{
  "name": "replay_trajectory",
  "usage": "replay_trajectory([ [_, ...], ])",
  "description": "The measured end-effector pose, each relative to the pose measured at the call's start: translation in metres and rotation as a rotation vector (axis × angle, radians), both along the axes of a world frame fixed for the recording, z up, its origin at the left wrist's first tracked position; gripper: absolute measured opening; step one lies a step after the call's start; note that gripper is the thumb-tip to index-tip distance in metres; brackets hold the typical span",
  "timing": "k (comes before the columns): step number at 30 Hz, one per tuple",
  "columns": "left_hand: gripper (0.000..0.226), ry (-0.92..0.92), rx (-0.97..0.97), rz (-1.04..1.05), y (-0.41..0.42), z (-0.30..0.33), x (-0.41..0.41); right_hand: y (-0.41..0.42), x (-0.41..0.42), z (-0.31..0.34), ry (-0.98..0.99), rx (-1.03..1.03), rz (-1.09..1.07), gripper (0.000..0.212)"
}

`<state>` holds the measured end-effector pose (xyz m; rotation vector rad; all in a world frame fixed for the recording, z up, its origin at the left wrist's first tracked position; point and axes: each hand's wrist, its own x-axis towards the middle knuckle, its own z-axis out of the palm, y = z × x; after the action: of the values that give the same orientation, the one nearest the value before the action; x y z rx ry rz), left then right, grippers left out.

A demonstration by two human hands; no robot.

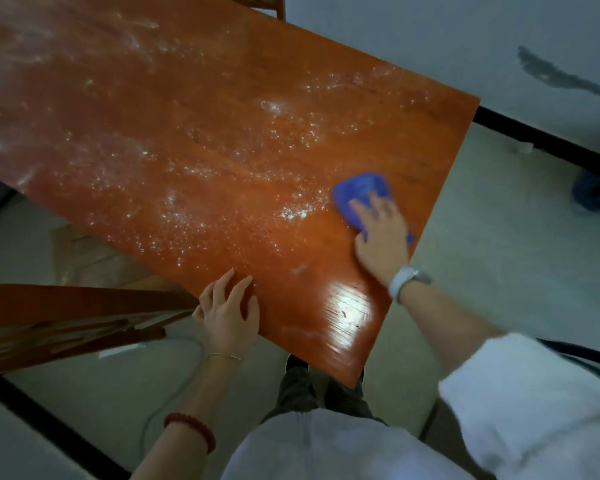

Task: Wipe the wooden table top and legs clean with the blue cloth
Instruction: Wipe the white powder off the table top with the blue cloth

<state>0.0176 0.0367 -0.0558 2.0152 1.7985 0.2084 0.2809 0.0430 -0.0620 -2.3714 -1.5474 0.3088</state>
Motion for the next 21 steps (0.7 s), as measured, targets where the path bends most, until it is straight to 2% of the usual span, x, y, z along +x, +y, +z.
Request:
replay_trajectory([
  [2, 0.03, -0.118, 0.033, 0.079, 0.009, 0.004, -0.006, -0.028, -0.051, -0.006, 0.086, 0.048, 0.297, 0.06],
  [4, 0.03, -0.213, 0.068, 0.159, 0.019, 0.01, -0.01, -0.058, -0.087, -0.002, 0.247, 0.012, 0.525, 0.058],
  [6, 0.03, -0.237, 0.086, 0.197, 0.027, 0.016, -0.009, -0.076, -0.092, 0.008, 0.451, -0.024, 0.556, 0.058],
  [9, 0.031, -0.236, 0.059, 0.157, 0.042, 0.027, 0.007, -0.077, -0.061, 0.024, 0.533, 0.051, 0.354, 0.058],
  [13, 0.038, -0.161, -0.065, 0.061, 0.059, 0.038, 0.058, -0.05, 0.011, 0.038, 0.474, 0.107, 0.0, 0.055],
  [18, 0.046, -0.077, -0.106, -0.059, 0.086, 0.042, 0.151, 0.002, 0.111, 0.035, 0.399, 0.185, -0.221, 0.057],
  [21, 0.051, 0.004, -0.115, -0.057, 0.11, 0.029, 0.2, 0.049, 0.178, 0.027, 0.347, 0.271, -0.303, 0.058],
])
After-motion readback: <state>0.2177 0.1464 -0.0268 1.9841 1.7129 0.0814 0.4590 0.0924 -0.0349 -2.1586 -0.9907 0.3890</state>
